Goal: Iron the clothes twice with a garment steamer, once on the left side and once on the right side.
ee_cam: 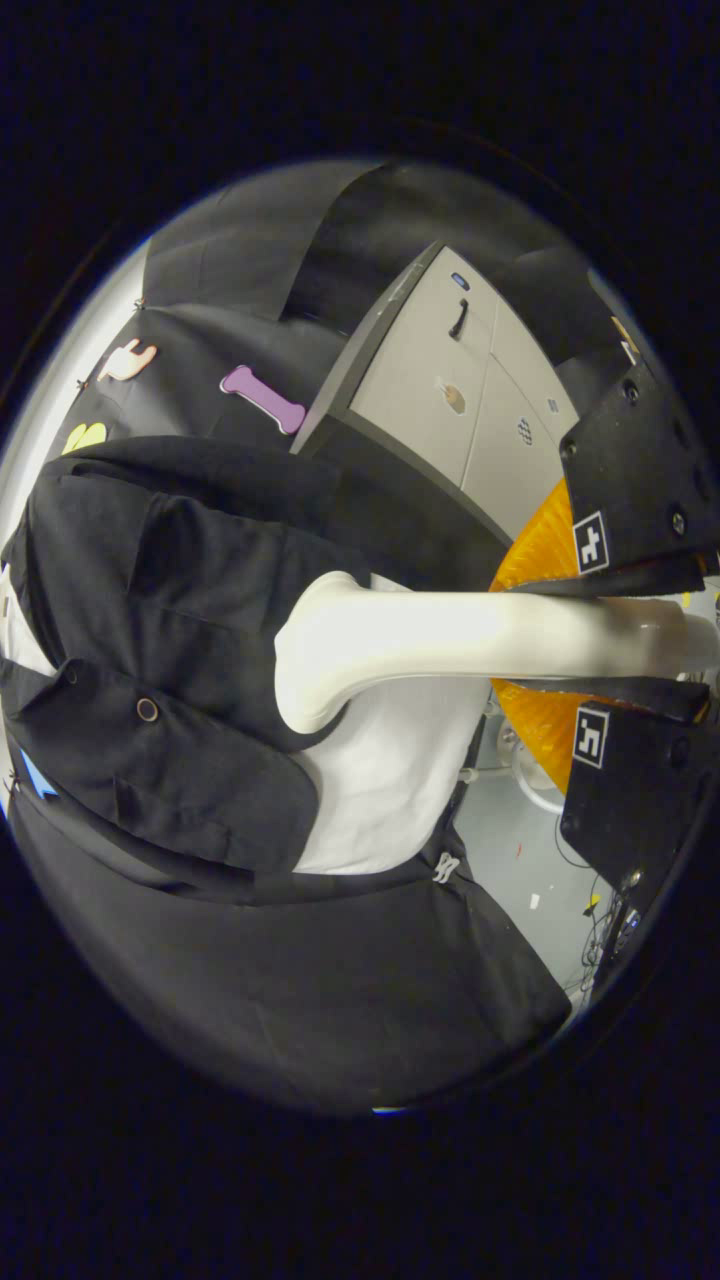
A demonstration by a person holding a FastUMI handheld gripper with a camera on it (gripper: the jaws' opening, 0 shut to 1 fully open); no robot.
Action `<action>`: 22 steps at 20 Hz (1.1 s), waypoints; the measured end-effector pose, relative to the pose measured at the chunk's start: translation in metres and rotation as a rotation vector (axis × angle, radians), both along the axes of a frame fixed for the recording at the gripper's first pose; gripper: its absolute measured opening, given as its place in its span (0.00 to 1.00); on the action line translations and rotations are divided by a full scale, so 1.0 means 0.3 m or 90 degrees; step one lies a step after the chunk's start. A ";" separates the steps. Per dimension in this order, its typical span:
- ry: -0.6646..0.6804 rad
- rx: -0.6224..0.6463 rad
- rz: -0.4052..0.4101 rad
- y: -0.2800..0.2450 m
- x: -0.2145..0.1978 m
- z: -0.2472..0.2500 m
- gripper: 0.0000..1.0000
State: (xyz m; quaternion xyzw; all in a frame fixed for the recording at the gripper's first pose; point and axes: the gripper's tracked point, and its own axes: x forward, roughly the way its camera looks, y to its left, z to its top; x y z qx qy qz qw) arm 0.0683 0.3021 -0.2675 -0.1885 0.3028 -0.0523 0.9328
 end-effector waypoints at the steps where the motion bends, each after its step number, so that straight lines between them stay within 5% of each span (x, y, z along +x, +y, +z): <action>1: -0.006 -0.001 0.001 0.006 -0.005 0.013 0.35; 5: -0.088 -0.001 0.034 0.078 0.006 0.193 0.35; 13: -0.399 0.075 0.148 0.402 0.100 0.846 0.35; 22: -0.550 0.132 0.274 0.690 0.252 1.151 0.35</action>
